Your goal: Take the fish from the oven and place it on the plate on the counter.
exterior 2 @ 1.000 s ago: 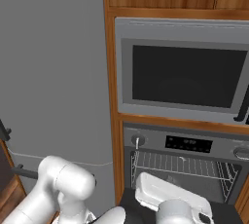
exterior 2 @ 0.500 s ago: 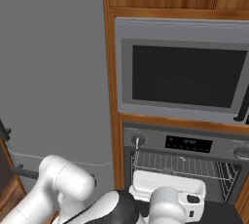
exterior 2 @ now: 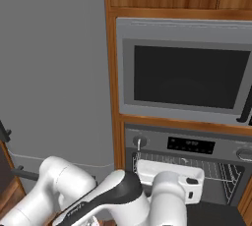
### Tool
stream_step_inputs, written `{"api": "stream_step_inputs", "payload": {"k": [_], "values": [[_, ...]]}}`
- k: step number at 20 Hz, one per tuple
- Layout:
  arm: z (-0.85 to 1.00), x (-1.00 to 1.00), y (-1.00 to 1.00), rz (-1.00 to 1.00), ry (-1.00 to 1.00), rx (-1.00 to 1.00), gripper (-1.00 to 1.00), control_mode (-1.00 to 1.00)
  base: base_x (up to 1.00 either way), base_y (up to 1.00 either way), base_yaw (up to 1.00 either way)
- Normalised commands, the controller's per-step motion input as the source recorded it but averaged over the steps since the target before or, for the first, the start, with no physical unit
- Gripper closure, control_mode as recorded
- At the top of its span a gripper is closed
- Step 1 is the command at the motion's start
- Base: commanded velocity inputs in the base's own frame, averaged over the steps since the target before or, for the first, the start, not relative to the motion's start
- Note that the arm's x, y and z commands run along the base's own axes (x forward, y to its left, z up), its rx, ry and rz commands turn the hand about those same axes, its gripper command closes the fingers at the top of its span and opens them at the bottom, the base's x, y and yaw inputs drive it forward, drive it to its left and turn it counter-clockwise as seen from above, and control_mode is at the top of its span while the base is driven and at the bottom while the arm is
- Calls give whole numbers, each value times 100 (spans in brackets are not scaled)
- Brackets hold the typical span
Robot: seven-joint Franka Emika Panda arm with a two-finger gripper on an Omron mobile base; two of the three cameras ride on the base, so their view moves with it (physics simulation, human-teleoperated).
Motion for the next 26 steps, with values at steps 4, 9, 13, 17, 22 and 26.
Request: {"api": "stream_step_inputs", "payload": {"k": [4, 9, 13, 17, 22, 26], "values": [[-41, 46, 0, 0, 0, -6, 100, -100, 0, 0, 0], [-48, 43, 0, 0, 2, -7, 100, -100, 0, 0, 0], [-55, 19, -2, 0, 7, -8, 100, -100, 0, 0, 0], [-65, -6, -2, -1, 8, -6, 100, -100, 0, 0, 0], [-39, 0, 0, -1, -6, 1, 100, -100, 0, 0, 0], [-46, 3, 0, 1, -4, 11, 100, -100, 0, 0, 0]]}}
